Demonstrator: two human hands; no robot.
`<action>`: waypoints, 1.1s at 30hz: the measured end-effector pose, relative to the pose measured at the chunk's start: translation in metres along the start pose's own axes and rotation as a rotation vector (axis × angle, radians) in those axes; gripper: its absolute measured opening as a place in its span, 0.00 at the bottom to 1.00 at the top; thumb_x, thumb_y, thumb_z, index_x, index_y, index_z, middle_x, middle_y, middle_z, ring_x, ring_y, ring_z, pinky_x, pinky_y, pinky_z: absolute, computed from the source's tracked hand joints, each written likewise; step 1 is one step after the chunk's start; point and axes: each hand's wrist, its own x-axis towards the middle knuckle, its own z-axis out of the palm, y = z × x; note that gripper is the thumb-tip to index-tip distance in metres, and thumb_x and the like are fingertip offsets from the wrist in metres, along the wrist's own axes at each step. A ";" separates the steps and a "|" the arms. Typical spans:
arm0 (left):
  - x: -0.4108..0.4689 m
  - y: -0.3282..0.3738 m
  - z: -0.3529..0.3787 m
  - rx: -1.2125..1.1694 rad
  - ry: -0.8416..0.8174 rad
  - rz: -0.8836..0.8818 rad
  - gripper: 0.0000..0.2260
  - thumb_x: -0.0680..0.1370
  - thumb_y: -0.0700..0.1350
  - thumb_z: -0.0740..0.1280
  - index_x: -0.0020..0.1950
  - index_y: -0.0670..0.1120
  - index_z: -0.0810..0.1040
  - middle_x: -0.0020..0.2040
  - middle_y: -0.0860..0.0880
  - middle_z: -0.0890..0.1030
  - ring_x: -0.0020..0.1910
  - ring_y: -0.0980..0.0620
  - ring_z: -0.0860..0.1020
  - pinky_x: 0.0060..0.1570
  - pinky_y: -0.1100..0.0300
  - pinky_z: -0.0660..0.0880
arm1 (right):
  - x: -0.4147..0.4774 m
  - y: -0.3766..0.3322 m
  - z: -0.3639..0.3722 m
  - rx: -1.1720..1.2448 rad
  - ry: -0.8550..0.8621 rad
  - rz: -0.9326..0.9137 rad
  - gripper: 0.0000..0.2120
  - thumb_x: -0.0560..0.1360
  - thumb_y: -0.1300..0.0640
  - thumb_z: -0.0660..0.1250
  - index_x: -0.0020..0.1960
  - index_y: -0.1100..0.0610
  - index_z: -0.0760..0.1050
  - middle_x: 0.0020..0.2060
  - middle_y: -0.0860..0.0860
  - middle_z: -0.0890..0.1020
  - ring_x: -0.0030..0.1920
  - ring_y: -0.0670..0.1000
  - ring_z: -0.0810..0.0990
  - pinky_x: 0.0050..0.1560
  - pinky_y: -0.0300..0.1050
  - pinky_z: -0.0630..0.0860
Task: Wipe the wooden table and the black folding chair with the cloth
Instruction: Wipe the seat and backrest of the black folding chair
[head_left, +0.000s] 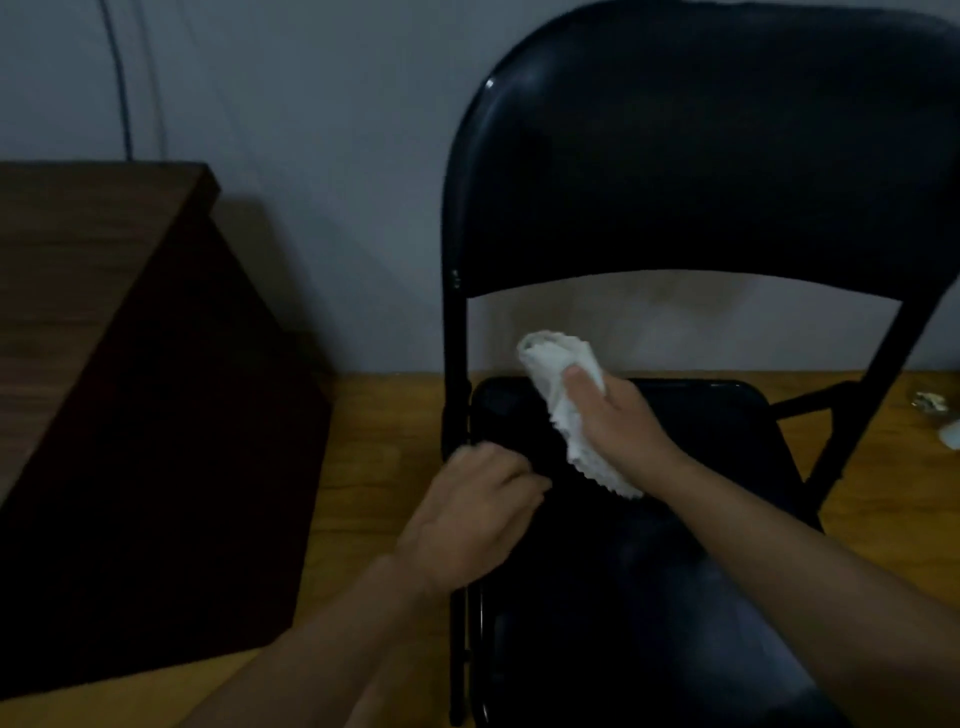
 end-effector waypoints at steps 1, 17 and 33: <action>-0.006 -0.005 -0.008 0.030 0.163 -0.104 0.09 0.81 0.45 0.65 0.58 0.46 0.80 0.50 0.48 0.79 0.49 0.48 0.77 0.47 0.49 0.73 | -0.013 -0.011 -0.002 0.078 0.076 0.023 0.16 0.84 0.44 0.59 0.47 0.47 0.81 0.34 0.39 0.85 0.36 0.38 0.83 0.33 0.30 0.75; 0.045 -0.040 -0.047 -0.485 0.283 -0.829 0.10 0.74 0.34 0.63 0.53 0.40 0.81 0.47 0.44 0.84 0.47 0.49 0.82 0.46 0.52 0.81 | 0.021 -0.109 0.038 -1.596 -0.043 -1.266 0.30 0.77 0.48 0.66 0.77 0.58 0.69 0.77 0.62 0.68 0.79 0.68 0.60 0.75 0.76 0.51; 0.044 -0.038 -0.044 -0.548 0.321 -0.779 0.10 0.83 0.48 0.60 0.63 0.53 0.74 0.53 0.55 0.81 0.53 0.56 0.79 0.52 0.51 0.79 | 0.086 -0.225 -0.001 -1.698 0.194 -1.248 0.22 0.80 0.38 0.56 0.56 0.54 0.78 0.48 0.58 0.82 0.53 0.63 0.78 0.62 0.69 0.65</action>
